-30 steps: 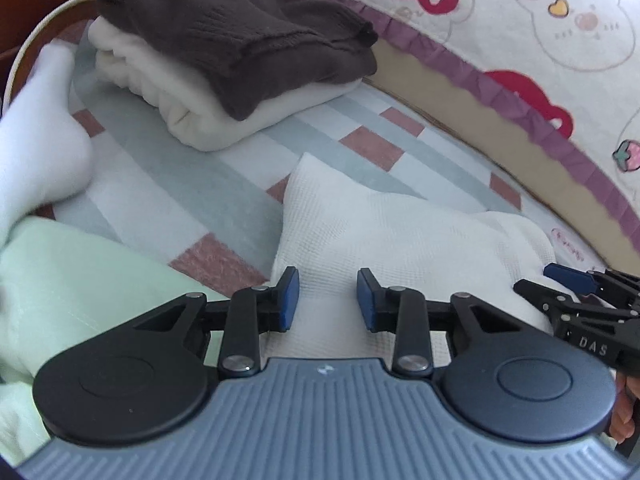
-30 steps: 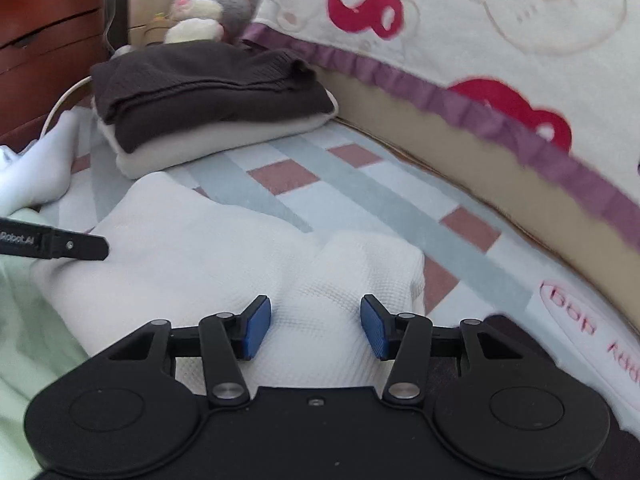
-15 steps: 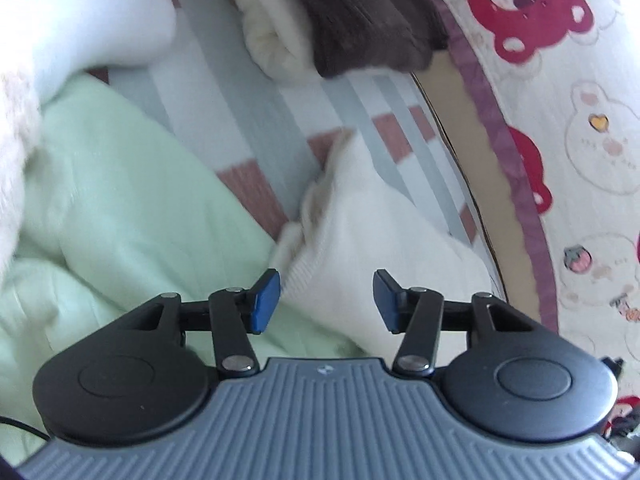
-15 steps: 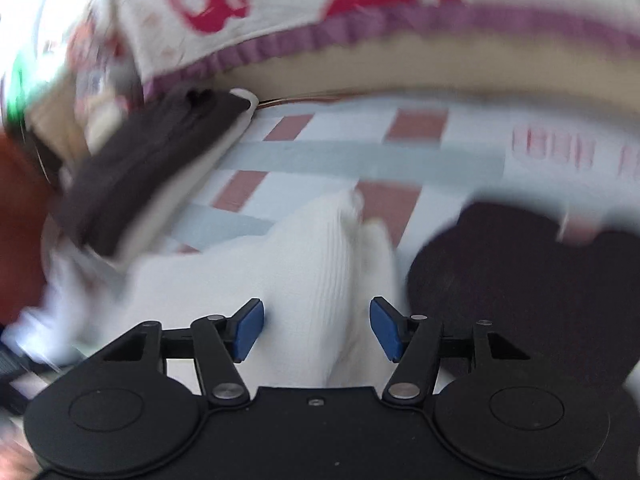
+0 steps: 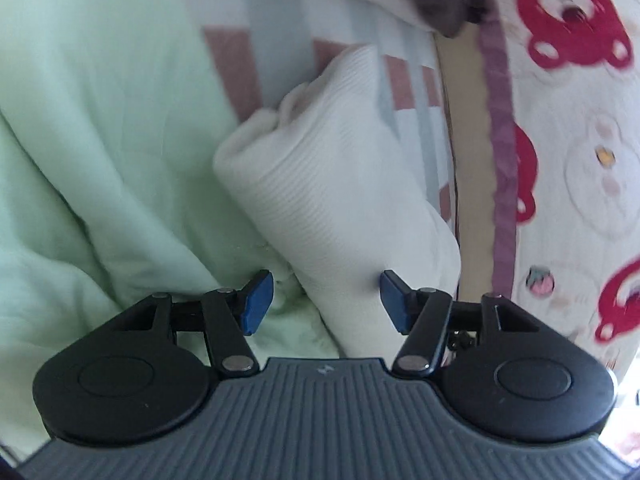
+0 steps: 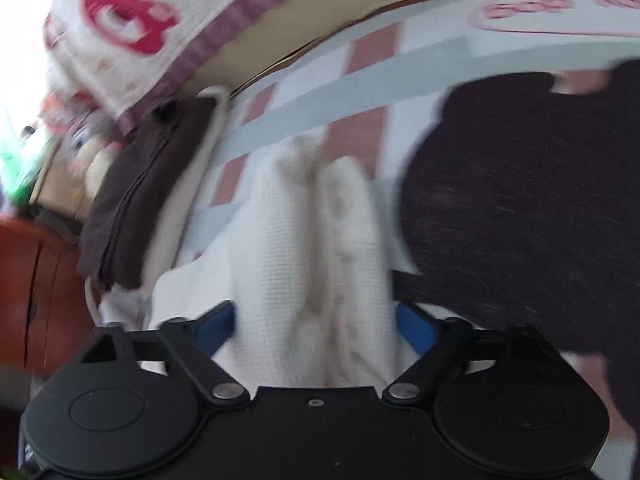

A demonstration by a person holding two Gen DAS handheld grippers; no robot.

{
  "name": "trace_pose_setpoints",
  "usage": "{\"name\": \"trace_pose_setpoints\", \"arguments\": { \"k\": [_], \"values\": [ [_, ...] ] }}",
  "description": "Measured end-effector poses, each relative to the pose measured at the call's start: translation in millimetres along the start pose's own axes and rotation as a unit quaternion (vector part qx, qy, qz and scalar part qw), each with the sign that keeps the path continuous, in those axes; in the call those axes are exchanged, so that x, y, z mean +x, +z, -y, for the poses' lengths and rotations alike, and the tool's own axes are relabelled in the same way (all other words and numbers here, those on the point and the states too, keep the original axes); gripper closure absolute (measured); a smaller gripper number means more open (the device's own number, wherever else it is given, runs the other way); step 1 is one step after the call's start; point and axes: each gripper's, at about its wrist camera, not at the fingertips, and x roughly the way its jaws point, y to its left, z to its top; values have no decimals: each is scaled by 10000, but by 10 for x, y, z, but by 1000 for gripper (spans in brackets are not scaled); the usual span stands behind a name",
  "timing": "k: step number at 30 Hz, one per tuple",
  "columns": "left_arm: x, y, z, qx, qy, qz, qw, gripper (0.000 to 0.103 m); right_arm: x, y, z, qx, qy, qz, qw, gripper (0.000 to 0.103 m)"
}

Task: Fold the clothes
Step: 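Grasp the rolled romper bundle with the right gripper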

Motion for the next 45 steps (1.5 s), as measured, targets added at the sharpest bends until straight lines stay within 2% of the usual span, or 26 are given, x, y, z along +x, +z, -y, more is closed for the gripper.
{"name": "trace_pose_setpoints", "arguments": {
  "k": [1, 2, 3, 4, 7, 8, 12, 15, 18, 21, 22, 24, 25, 26, 27, 32, 33, 36, 39, 42, 43, 44, 45],
  "values": [
    [26, -20, 21, 87, 20, 131, 9999, 41, 23, 10, 17, -2, 88, 11, 10000, 38],
    [39, -46, 53, 212, 56, 273, 9994, 40, 45, 19, 33, -4, 176, 21, 9998, 45],
    [20, -89, 116, 441, 136, 449, 9979, 40, 68, 29, 50, -5, 264, 32, 9996, 57],
    [0, -133, 180, 670, 216, 624, 9956, 40, 47, 50, 0, -187, 260, 95, 9994, 63],
    [-57, -262, 366, 1326, 442, 1117, 9839, 40, -125, 99, -318, -1123, 14, 357, 9930, 67],
    [-70, -297, 400, 1429, 464, 1174, 9816, 40, -140, 127, -349, -1282, -125, 371, 9910, 67],
    [-40, -314, 392, 1408, 537, 1397, 9786, 39, -85, 278, -271, -1510, -829, 240, 9848, 70],
    [16, -267, 379, 1351, 557, 1518, 9776, 34, -166, 285, -182, -1259, -820, 242, 9884, 68],
    [71, -210, 366, 1289, 570, 1606, 9769, 33, -266, 275, -87, -942, -728, 260, 9925, 50],
    [134, -84, 347, 1166, 444, 1433, 9818, 33, -494, 150, -32, -85, -592, 382, 9975, 49],
    [153, -50, 344, 1137, 391, 1410, 9827, 33, -576, 102, -16, 229, -543, 428, 9973, 45],
    [209, 0, 345, 1139, 331, 1388, 9832, 38, -732, -20, 28, 904, -351, 475, 9942, 35],
    [226, 9, 358, 1221, 343, 1420, 9817, 56, -741, -107, 59, 1244, -149, 373, 9914, 29],
    [232, -1, 386, 1375, 429, 1472, 9786, 64, -714, -197, 73, 1444, -35, 225, 9893, 26],
    [227, -16, 410, 1525, 505, 1523, 9752, 65, -688, -291, 78, 1576, 21, 81, 9875, 24],
    [197, -133, 574, 2180, 876, 1666, 9576, 67, -419, -634, 41, 1861, 68, 256, 9822, 24],
    [200, -133, 587, 2221, 899, 1668, 9564, 67, -352, -674, 38, 2016, 30, 299, 9790, 24],
    [208, -75, 567, 2199, 845, 1606, 9585, 63, -171, -785, 35, 2406, 128, 575, 9688, 24],
    [235, 34, 500, 2194, 706, 1502, 9614, 56, -40, -859, 65, 2648, 260, 1182, 9567, 23],
    [279, 148, 438, 2171, 528, 1406, 9645, 52, 62, -801, -59, 2391, 56, 1458, 9600, 19],
    [266, 142, 448, 2302, 501, 1398, 9618, 57, 80, -781, -109, 2222, -49, 1494, 9635, 22],
    [252, 137, 458, 2432, 474, 1390, 9588, 69, 78, -766, -143, 2057, -118, 1544, 9663, 26],
    [238, 132, 468, 2562, 448, 1382, 9557, 72, 58, -742, -171, 1859, -184, 1574, 9697, 36]
  ]
}}
